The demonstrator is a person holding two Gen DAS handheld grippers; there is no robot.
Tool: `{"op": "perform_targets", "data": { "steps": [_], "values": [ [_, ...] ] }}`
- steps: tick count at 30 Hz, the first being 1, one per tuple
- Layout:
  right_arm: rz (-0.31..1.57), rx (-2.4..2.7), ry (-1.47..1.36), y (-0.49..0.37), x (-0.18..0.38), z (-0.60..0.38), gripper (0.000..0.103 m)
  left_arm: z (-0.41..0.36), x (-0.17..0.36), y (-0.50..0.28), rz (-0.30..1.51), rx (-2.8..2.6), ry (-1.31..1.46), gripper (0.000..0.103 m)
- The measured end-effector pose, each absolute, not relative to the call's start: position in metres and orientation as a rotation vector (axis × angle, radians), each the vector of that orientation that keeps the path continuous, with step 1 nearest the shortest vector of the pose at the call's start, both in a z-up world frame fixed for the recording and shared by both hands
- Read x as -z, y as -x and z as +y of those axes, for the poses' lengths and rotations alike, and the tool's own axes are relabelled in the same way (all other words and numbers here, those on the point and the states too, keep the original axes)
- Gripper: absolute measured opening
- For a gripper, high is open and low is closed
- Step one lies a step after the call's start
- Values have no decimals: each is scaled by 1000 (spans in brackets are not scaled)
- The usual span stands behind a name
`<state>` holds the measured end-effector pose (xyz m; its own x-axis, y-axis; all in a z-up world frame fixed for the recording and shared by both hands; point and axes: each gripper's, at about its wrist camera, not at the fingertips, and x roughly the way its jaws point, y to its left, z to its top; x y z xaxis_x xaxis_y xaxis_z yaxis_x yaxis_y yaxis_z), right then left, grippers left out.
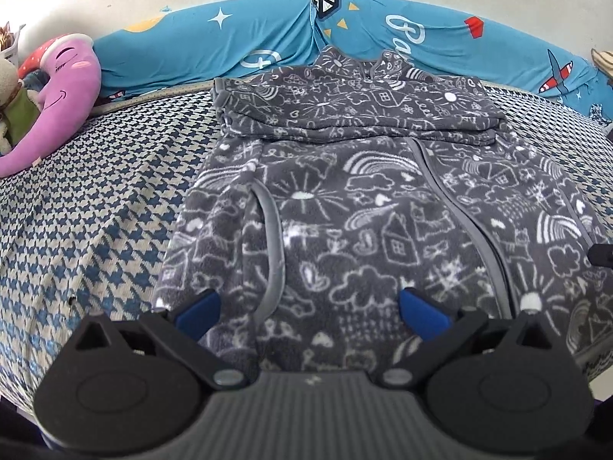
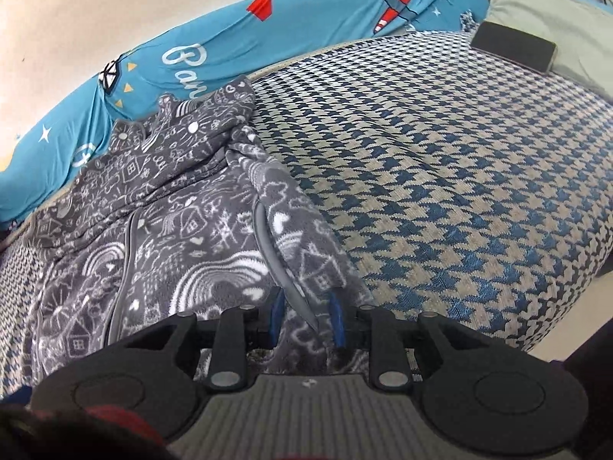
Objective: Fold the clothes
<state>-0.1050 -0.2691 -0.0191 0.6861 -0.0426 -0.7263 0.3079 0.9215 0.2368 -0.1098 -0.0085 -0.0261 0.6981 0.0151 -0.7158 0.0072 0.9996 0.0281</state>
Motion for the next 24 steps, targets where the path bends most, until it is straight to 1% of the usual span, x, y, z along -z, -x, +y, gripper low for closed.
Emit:
{"op": "perform_targets", "data": {
  "steps": [4, 8, 11, 18, 21, 24],
  "values": [
    [778, 212, -317, 108, 12, -264, 24, -6, 24, 114, 805, -1, -23, 103],
    [679, 178, -212, 118, -5, -249, 24, -4, 17, 121, 777, -10, -30, 103],
    [653, 76, -164, 121, -11, -232, 25, -3, 10, 123, 749, -22, -44, 103],
    [751, -84, -112, 121, 2, -192, 26, 4, 15, 120, 794, -59, -18, 103],
    [819, -65, -80, 119, 12, -181, 29, 4, 19, 121, 819, -57, -15, 103],
    [828, -53, -41, 118, 15, -173, 30, 4, 27, 124, 835, -58, -25, 103]
  ]
}}
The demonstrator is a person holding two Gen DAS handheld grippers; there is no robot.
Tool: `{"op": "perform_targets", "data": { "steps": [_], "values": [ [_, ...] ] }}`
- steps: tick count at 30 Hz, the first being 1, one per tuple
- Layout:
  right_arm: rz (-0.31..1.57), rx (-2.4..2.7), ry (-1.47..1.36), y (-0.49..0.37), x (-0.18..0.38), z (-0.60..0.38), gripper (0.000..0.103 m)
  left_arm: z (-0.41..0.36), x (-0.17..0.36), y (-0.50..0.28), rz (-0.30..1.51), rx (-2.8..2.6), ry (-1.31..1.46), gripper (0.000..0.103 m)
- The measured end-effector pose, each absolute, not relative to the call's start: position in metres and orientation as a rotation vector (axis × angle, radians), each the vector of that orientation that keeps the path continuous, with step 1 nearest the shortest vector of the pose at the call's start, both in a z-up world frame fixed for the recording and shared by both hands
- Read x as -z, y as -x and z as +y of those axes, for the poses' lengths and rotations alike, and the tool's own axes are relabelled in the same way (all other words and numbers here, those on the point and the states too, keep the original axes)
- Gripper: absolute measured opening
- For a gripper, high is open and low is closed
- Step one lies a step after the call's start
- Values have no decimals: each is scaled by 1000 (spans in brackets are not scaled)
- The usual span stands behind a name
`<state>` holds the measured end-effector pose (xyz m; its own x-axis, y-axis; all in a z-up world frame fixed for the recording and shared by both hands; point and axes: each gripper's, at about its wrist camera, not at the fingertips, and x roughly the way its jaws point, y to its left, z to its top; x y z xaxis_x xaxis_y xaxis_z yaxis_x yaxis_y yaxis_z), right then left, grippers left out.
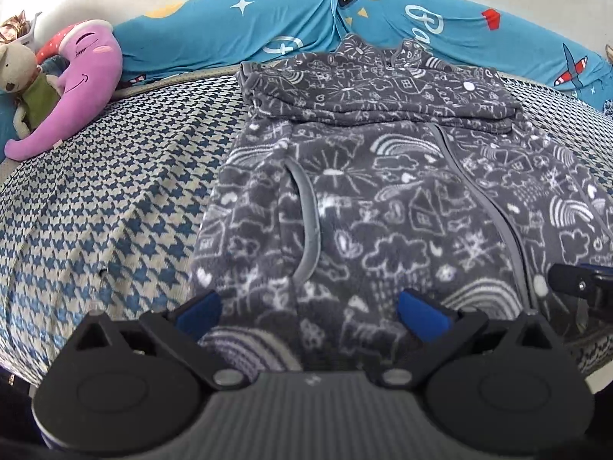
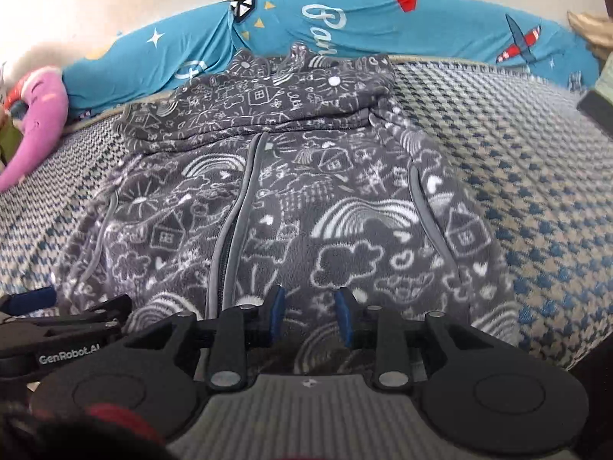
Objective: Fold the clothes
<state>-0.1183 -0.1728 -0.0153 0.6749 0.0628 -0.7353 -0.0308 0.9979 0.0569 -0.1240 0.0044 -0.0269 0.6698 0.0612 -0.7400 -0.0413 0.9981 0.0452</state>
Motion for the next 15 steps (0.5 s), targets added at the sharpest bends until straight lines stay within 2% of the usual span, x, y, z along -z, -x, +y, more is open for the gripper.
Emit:
{"op": "perform_targets", "data": {
  "steps": [15],
  "values": [
    [825, -19, 15, 121, 18, -165, 31, 5, 32, 132, 884, -63, -13, 103]
  ]
}}
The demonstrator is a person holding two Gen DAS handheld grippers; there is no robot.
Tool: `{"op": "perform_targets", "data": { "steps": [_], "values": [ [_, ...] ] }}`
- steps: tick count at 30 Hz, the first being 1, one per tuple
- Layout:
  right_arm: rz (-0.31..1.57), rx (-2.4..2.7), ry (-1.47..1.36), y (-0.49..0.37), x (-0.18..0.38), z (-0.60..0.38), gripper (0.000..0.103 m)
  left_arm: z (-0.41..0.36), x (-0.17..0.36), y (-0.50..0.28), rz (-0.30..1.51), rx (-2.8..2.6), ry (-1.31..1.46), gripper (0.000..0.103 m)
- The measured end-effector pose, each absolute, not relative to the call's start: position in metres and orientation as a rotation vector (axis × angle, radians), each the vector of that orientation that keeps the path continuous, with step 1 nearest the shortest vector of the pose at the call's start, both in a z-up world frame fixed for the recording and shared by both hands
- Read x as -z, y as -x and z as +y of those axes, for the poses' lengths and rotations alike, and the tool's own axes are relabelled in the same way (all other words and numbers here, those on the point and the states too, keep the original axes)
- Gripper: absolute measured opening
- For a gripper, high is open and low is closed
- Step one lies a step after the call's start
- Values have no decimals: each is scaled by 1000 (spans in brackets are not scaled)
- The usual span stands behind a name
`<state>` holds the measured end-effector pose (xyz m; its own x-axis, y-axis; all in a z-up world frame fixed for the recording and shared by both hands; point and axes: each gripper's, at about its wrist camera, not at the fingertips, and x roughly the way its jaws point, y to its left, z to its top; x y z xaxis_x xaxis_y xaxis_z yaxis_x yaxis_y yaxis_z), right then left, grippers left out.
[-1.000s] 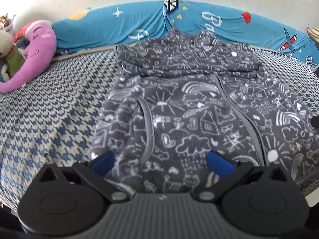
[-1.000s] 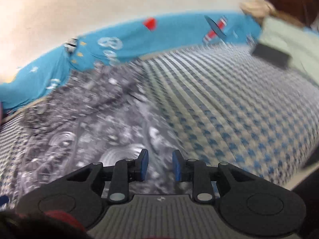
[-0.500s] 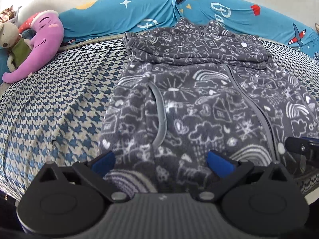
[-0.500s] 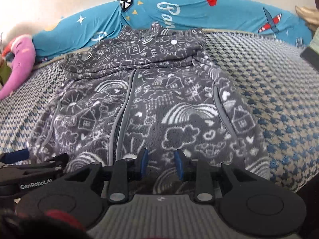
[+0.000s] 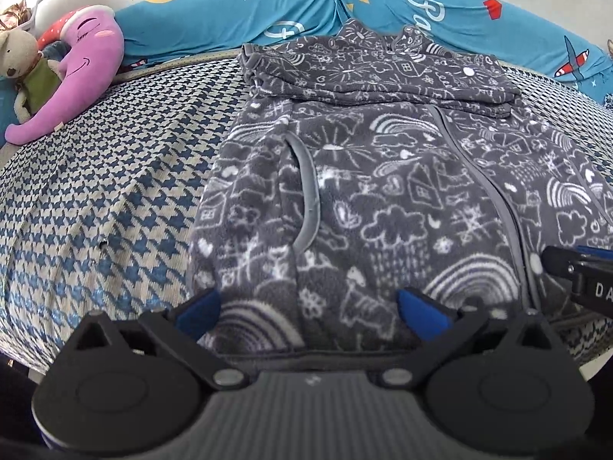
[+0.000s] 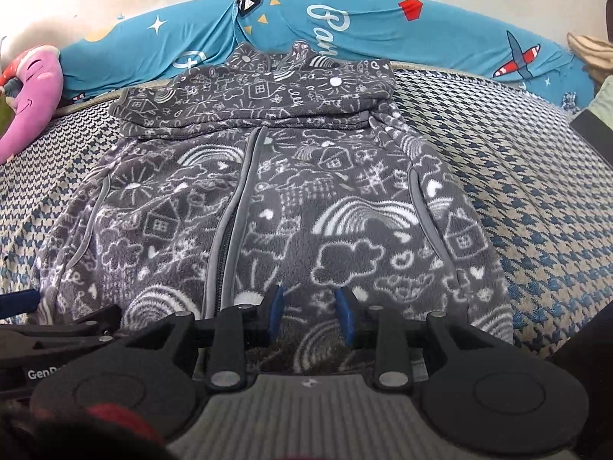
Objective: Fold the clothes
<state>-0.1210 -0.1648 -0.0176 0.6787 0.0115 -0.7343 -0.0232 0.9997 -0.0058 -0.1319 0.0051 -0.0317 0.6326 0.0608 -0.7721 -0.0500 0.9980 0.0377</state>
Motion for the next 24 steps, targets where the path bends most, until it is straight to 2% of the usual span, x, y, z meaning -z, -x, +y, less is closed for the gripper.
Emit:
{"op": "perform_targets", "data": {
  "steps": [24],
  "values": [
    [843, -23, -155, 122, 5, -192, 33, 0, 13, 137, 786, -100, 2, 103]
  ]
}}
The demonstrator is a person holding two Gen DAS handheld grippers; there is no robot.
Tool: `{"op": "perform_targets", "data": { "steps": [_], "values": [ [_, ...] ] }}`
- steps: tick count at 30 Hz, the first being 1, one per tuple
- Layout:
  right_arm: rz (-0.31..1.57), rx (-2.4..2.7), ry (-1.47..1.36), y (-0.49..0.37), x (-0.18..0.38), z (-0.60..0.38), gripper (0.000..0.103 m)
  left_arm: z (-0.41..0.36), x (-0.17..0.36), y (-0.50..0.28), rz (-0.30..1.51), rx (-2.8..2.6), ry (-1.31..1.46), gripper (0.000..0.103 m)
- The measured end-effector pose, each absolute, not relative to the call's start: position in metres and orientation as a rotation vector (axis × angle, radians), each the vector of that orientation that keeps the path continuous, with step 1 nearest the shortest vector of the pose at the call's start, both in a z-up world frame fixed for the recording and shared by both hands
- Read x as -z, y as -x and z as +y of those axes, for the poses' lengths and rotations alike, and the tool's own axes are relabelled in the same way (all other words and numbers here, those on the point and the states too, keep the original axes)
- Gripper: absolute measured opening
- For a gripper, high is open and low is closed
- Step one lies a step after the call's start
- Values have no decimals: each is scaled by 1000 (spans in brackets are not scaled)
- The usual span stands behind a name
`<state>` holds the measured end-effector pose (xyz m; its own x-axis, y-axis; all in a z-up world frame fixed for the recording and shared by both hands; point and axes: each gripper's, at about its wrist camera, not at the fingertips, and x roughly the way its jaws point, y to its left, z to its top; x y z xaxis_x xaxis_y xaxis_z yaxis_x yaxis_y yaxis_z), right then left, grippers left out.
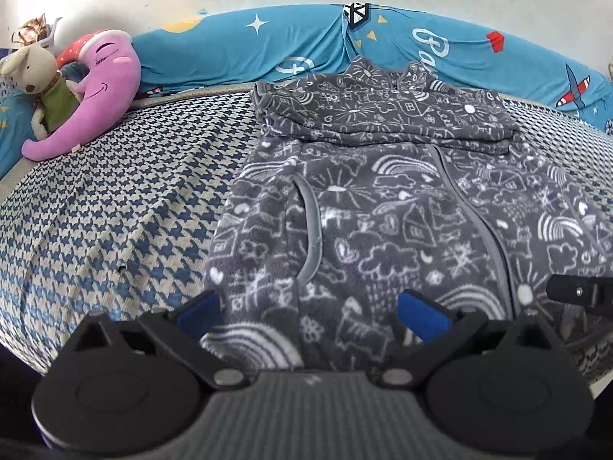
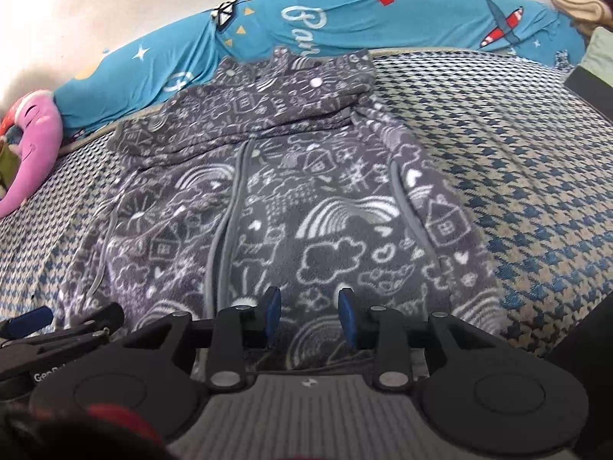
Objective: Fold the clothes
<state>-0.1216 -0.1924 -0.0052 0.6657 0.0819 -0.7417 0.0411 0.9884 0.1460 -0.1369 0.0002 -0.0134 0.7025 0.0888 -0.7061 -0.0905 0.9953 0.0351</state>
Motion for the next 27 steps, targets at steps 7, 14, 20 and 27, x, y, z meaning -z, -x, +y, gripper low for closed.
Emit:
{"op": "perform_targets", "data": {
  "steps": [7, 14, 20, 27],
  "values": [
    [859, 7, -122, 119, 9, -192, 34, -7, 23, 128, 852, -89, 5, 103],
    [876, 6, -131, 119, 12, -194, 35, -7, 30, 131, 866, -87, -4, 103],
    [882, -3, -124, 121, 12, -193, 36, -5, 31, 130, 882, -86, 12, 103],
    [892, -17, -122, 123, 12, -195, 36, -5, 30, 131, 887, -87, 19, 103]
  ]
}}
